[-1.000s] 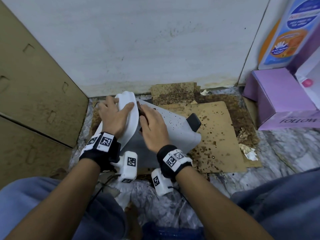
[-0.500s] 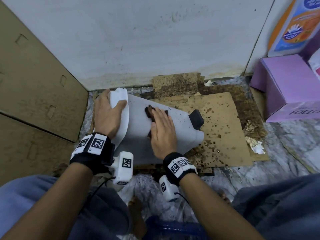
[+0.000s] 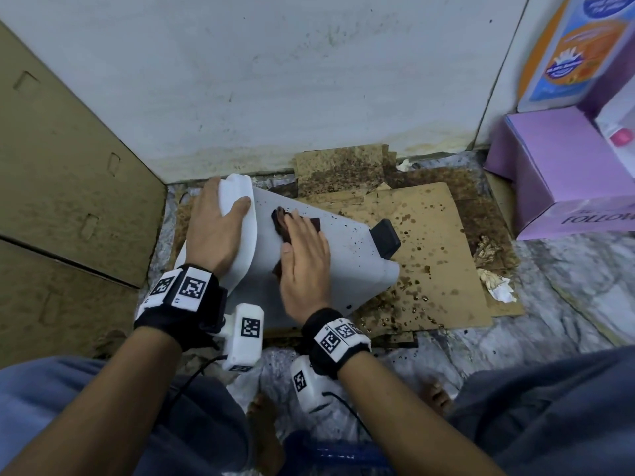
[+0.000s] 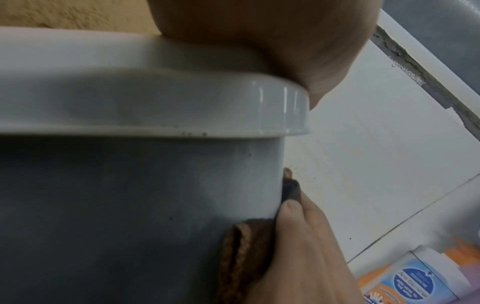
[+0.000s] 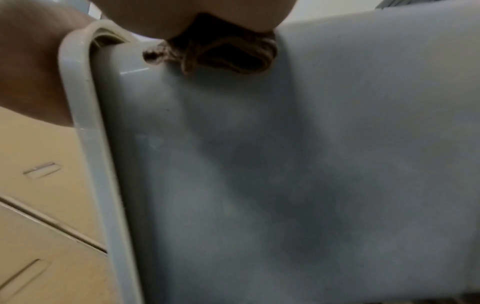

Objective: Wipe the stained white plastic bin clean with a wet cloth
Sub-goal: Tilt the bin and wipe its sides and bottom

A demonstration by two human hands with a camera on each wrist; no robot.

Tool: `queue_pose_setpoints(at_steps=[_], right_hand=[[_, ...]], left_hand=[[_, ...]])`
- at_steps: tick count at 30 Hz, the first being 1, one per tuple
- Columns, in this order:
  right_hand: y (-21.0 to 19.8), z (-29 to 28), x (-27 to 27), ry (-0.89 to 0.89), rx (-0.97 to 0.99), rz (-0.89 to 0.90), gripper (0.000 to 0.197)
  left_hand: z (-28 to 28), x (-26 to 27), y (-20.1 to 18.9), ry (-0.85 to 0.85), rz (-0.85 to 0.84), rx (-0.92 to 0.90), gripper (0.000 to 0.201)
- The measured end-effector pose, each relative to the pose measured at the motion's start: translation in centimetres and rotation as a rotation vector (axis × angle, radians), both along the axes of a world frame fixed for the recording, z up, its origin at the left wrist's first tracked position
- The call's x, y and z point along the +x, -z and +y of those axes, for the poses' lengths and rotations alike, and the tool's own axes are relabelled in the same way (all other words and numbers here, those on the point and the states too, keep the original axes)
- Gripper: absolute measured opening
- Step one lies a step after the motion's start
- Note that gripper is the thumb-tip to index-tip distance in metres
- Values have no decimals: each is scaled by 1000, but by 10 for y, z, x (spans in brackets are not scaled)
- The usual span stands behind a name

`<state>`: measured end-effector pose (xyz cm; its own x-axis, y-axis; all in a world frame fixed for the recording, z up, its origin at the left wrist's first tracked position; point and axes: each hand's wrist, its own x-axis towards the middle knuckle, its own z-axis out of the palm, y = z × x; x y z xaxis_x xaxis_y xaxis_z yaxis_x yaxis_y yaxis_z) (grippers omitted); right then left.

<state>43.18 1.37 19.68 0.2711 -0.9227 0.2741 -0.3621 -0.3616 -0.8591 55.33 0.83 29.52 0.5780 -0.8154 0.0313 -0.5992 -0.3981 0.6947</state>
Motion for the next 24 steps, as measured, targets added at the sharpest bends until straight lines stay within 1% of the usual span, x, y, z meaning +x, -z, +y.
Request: queue_pose_setpoints(at_steps=[4, 10, 12, 15, 19, 24], right_hand=[[18, -7, -15, -23, -63, 41, 47], [62, -31, -67, 92, 157, 120, 47], [69, -35, -77, 125, 216, 129, 46], [56, -33, -63, 137, 231, 81, 51], [34, -22, -36, 41, 138, 52, 48], [41, -26, -42, 48, 142, 61, 48]], left_hand=[[1, 3, 1, -19, 5, 14, 53], [5, 15, 5, -25, 40, -27, 49], [7, 18, 7, -33, 51, -30, 50], [6, 19, 9, -41, 24, -12, 54], [3, 22, 9, -43, 5, 15, 56], [1, 23, 13, -33, 20, -4, 59]])
